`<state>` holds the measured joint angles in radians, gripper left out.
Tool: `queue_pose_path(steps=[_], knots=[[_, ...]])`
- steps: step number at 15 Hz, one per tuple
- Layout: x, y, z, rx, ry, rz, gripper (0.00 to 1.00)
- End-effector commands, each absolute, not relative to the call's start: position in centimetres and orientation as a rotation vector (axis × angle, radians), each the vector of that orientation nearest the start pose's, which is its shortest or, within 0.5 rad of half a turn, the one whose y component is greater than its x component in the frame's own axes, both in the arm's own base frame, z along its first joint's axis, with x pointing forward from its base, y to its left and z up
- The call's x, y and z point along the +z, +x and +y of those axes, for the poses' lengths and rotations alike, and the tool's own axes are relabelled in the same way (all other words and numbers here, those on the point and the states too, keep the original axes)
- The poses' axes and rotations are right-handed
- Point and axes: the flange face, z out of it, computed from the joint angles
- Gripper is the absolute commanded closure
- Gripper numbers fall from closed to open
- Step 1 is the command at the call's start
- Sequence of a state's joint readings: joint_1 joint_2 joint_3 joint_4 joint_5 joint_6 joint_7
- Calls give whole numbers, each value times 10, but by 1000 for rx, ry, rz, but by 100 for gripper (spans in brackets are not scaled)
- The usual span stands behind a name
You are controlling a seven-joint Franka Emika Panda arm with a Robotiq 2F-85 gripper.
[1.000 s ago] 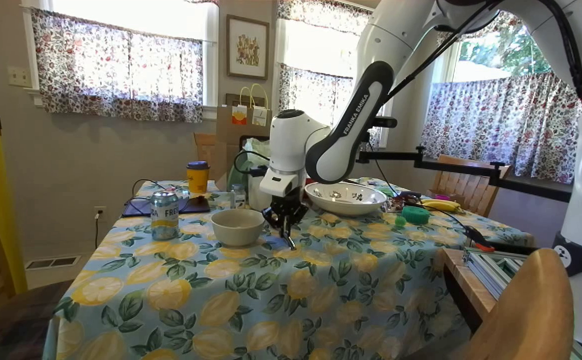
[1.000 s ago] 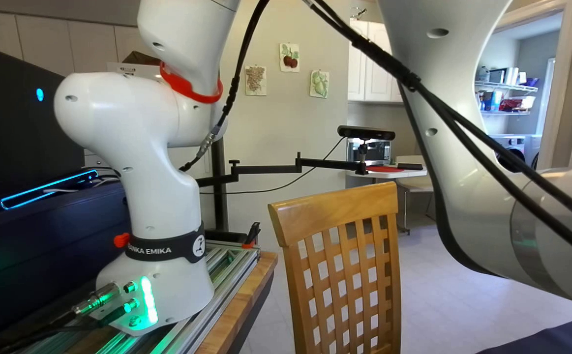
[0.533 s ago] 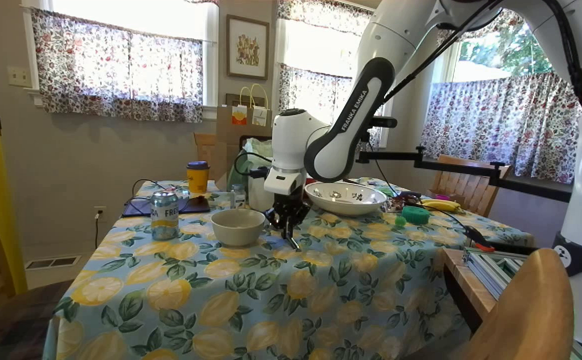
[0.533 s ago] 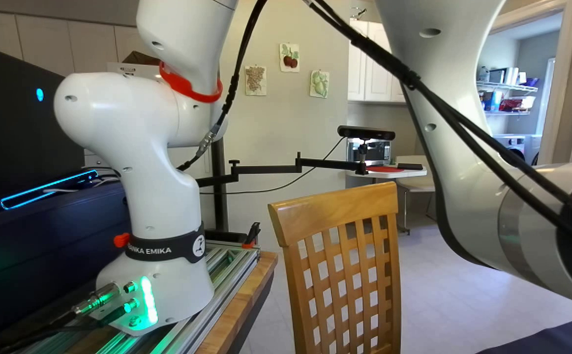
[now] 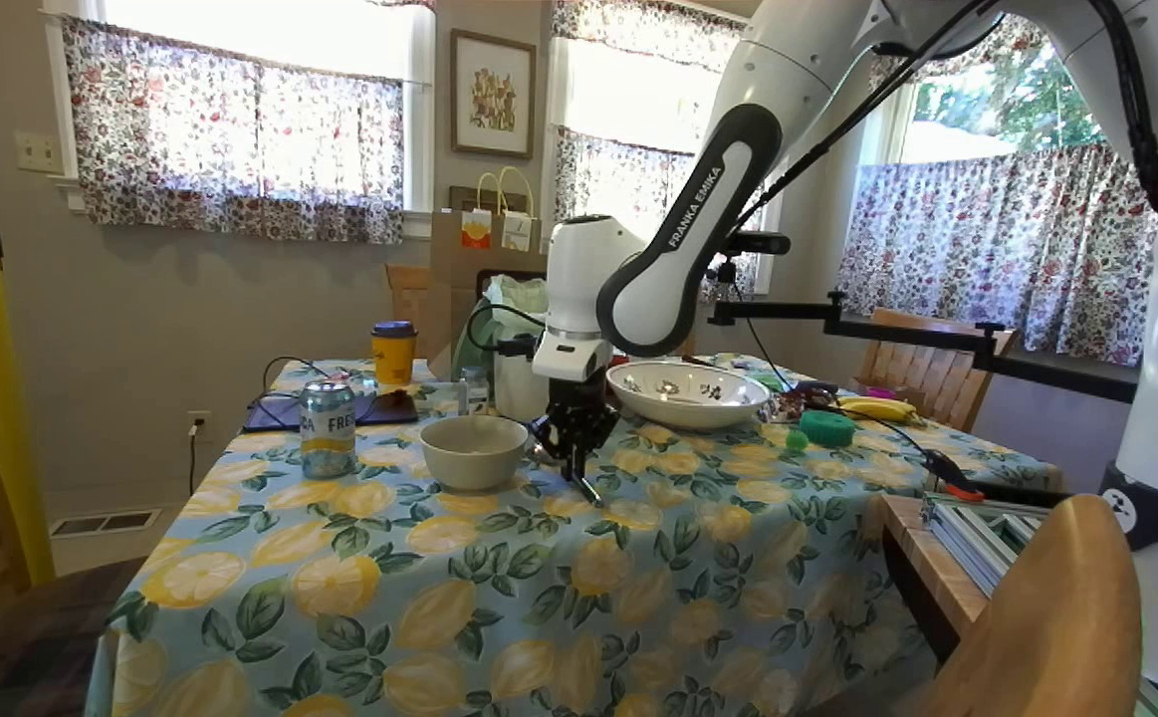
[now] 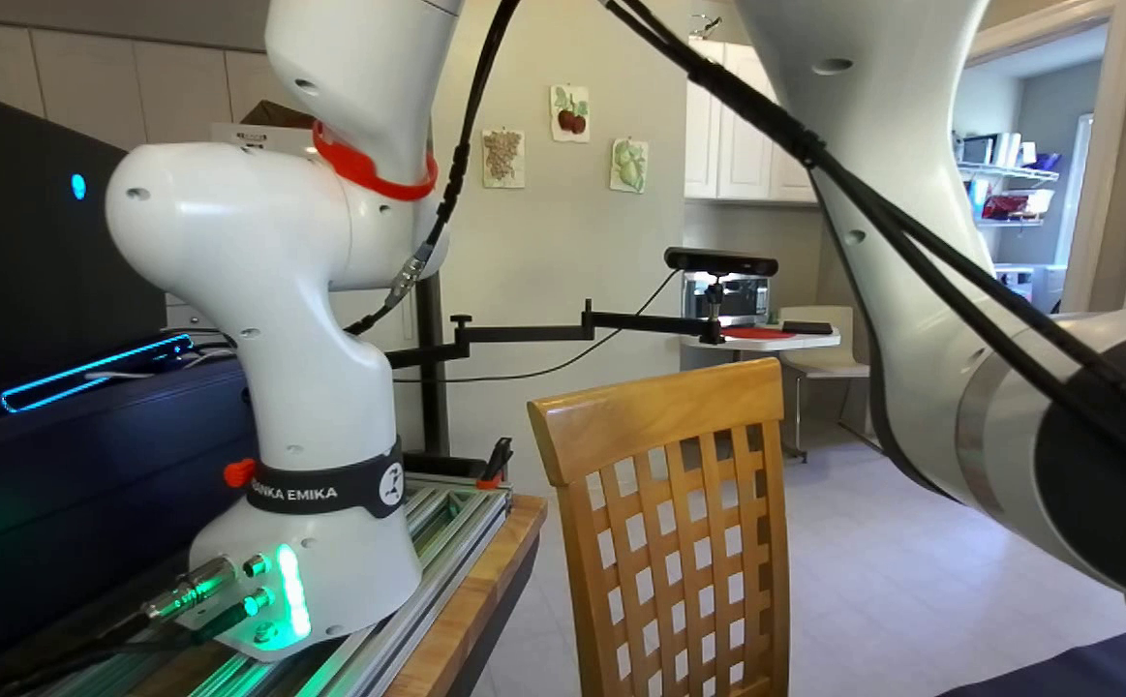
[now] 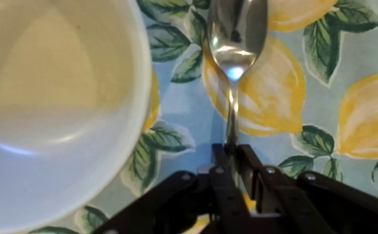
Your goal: Rotate the spoon 90 degrees counterclockwise
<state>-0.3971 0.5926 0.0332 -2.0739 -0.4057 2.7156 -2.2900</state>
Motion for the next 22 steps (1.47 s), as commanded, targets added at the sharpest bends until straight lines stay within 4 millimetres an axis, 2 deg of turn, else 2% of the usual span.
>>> queue_pose_path(steps=[1,6,7,8,10,16,22], knots=[[150,545,-200,-117,1192,2821,96],[151,548,-205,-88,1277,2777,96],[152,549,-206,-91,1290,2762,62],[152,550,-207,-94,1298,2749,59],[153,550,-211,-93,1309,2721,45],[163,546,-220,-135,1354,2697,1],[194,531,-227,-180,1370,2694,0]])
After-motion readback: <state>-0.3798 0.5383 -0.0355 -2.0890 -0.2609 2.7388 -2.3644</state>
